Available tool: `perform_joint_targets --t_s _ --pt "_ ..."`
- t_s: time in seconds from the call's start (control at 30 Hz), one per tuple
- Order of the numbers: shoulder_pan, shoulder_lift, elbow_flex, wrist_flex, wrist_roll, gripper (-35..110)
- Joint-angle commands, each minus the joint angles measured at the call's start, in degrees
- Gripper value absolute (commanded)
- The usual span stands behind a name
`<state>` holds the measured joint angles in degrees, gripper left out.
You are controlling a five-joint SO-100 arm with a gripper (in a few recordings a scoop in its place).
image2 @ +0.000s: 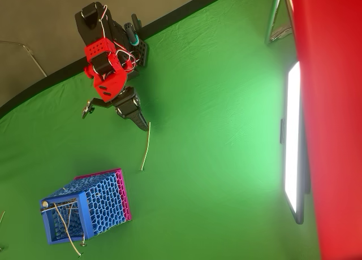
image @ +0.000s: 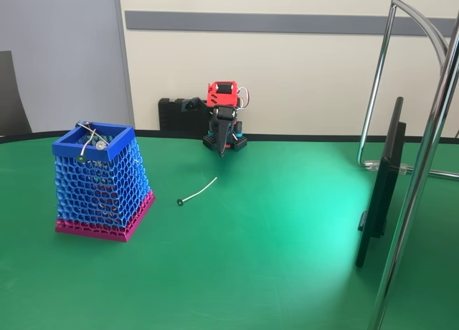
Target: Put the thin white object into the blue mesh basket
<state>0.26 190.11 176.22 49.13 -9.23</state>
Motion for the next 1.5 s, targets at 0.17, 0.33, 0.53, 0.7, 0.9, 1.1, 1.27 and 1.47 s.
perform_joint_targets --t_s 0.17,0.33,0.53,0.7,0.9,1.1,1.27,1.47 --pt "-0.97 0.44 -0.09 2.46 -3.34 1" --pt "-0.35 0.44 -0.18 2.55 -2.99 1" --pt "-0.53 0.44 -0.18 2.55 -3.25 1" --pt "-0.44 0.44 -0.18 2.46 -2.72 1" --pt "-0.26 0.44 -0.26 2.90 -2.29 1" --pt "0.26 0.35 -0.35 2.90 -1.67 1" --pt "1.49 -4.04 -4.66 3.96 -2.02 1" --pt "0.97 -16.96 -12.66 2.99 -1.41 1"
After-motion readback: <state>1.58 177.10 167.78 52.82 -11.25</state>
